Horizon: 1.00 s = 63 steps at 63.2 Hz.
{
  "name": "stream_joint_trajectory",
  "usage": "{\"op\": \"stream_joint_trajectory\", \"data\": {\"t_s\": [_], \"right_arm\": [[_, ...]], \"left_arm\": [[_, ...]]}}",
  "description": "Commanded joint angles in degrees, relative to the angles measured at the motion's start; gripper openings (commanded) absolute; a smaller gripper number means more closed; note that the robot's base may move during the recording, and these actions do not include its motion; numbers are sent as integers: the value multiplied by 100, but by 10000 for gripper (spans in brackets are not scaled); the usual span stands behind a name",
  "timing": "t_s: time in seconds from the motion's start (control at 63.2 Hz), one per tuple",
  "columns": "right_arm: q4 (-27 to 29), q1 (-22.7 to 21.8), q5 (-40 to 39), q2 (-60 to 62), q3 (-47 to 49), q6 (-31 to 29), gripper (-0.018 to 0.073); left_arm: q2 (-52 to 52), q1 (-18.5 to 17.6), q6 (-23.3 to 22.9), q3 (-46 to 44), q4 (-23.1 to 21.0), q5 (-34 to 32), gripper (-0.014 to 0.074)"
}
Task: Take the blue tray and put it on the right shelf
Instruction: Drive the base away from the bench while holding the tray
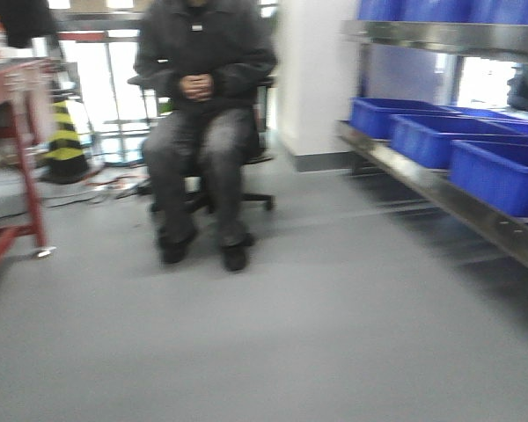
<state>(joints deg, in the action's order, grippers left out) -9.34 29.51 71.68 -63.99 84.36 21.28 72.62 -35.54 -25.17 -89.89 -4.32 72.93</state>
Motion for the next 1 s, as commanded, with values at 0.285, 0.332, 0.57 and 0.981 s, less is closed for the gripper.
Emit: {"op": "stream_joint_trajectory", "data": {"t_s": [0.285,0.332,0.57,0.981], "right_arm": [[411,28,204,65,156,-127,59],[411,28,204,65,156,-127,59],[411,28,204,65,156,-127,59],[411,28,204,65,156,-127,59]], "left_arm": [[-120,-94,181,-158,-673,374,-48],[-120,-94,181,-158,-673,374,-48],[-120,-94,181,-158,-673,374,-48],[-120,-94,181,-158,-673,374,-48]]}}
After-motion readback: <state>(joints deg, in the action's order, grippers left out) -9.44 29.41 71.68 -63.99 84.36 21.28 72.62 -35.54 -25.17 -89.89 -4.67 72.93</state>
